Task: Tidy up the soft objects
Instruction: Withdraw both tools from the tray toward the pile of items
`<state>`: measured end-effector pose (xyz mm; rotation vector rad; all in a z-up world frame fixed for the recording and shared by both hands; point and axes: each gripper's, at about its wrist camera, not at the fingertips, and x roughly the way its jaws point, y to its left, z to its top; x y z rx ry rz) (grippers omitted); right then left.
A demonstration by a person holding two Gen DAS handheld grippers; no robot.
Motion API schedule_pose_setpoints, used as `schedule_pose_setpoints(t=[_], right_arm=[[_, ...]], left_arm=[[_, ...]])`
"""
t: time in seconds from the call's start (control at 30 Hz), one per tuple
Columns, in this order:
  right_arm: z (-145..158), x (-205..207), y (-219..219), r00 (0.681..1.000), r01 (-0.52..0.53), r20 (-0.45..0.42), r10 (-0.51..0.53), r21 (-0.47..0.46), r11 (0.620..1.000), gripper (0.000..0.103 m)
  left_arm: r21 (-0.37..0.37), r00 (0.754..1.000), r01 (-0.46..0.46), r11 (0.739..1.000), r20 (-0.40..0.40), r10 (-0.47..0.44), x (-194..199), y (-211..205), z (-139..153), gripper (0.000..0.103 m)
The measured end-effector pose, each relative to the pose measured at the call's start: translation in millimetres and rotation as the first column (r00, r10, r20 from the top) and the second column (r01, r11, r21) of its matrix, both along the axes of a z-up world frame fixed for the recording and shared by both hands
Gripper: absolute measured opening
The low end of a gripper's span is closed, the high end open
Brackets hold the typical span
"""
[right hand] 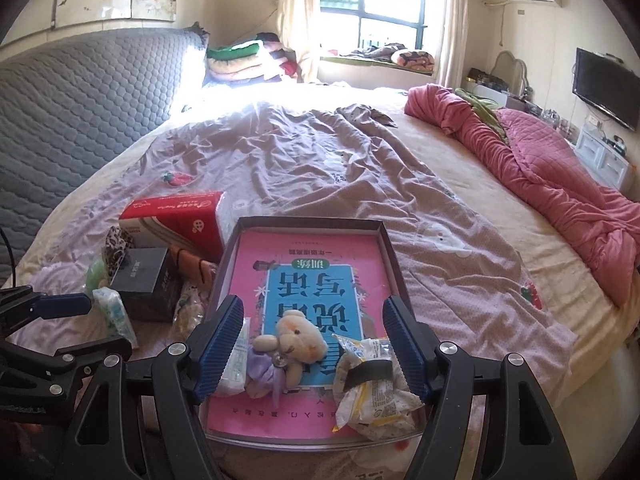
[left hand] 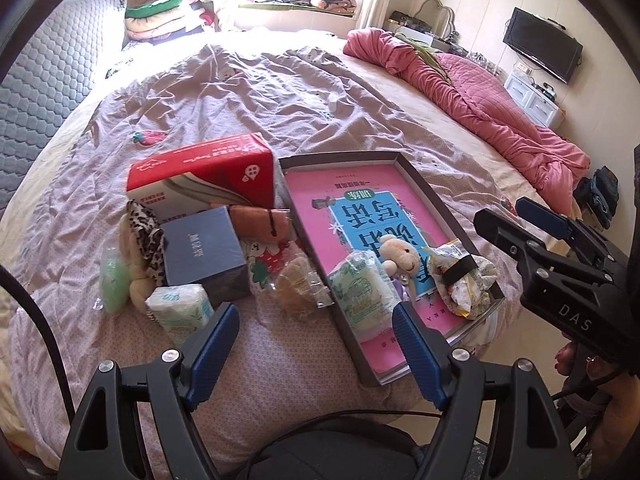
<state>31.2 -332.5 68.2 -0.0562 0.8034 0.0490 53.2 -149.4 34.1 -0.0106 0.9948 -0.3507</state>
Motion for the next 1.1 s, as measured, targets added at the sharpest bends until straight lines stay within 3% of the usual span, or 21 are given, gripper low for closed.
schedule_pose_setpoints(t=[0.43, 1.1], right_arm=[[16, 2, 33, 0.998, -0.069, 0.017, 0.068, 0.033, 0.997, 0.074], [23, 5, 71, 0.987, -0.160, 0.012, 0.160, 0.015, 0.987, 0.074]], left_arm=[[0.009, 0.998, -0.058, 0.998, 0.023, 0.058, -11, 37, 5, 0.078], [0.003, 0.975, -0.220, 0.976, -0.012, 0.220, -20, 129, -4, 0.078]])
